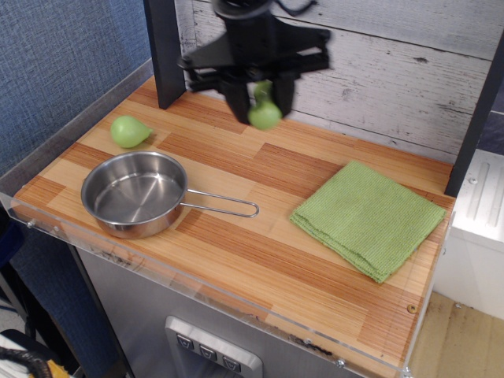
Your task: Move spatula above the sauce pan to the right of the lime.
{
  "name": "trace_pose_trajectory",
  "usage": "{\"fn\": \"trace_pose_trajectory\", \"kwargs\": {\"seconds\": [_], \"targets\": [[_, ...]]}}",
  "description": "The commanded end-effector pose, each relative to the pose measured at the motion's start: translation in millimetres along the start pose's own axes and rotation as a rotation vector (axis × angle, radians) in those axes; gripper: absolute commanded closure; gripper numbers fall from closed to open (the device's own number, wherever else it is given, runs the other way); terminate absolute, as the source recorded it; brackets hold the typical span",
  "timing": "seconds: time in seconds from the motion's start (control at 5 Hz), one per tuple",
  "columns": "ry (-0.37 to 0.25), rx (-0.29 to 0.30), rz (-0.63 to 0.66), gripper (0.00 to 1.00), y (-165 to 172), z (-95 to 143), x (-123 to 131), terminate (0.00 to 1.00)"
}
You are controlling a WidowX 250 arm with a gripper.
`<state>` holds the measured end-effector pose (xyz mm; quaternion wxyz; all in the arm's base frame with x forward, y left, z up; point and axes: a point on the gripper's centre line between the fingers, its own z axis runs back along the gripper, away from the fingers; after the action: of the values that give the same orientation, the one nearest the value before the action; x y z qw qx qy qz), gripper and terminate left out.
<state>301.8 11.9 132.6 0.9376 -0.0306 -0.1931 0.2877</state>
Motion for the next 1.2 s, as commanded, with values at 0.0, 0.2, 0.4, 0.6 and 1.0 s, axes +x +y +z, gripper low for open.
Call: {"fn": "trace_pose_trajectory", "kwargs": {"seconds": [0.0, 0.2, 0.4, 0.6, 1.0], "targets": [[-0.053, 0.056, 0.145, 1.00, 37.1, -10.1, 43.1, 0.00], [-0.052, 0.099, 0.206, 1.00, 54.6, -23.9, 56.3, 0.00], [-0.041, 0.135, 0.256, 1.00, 63.4, -40.0, 64.8, 0.00], [-0.035, 0.177, 0.291, 1.00, 69.3, -57.2, 71.1, 0.00], [-0.004, 0.268, 0.292, 1.00, 62.9, -100.3, 68.0, 0.00]]}}
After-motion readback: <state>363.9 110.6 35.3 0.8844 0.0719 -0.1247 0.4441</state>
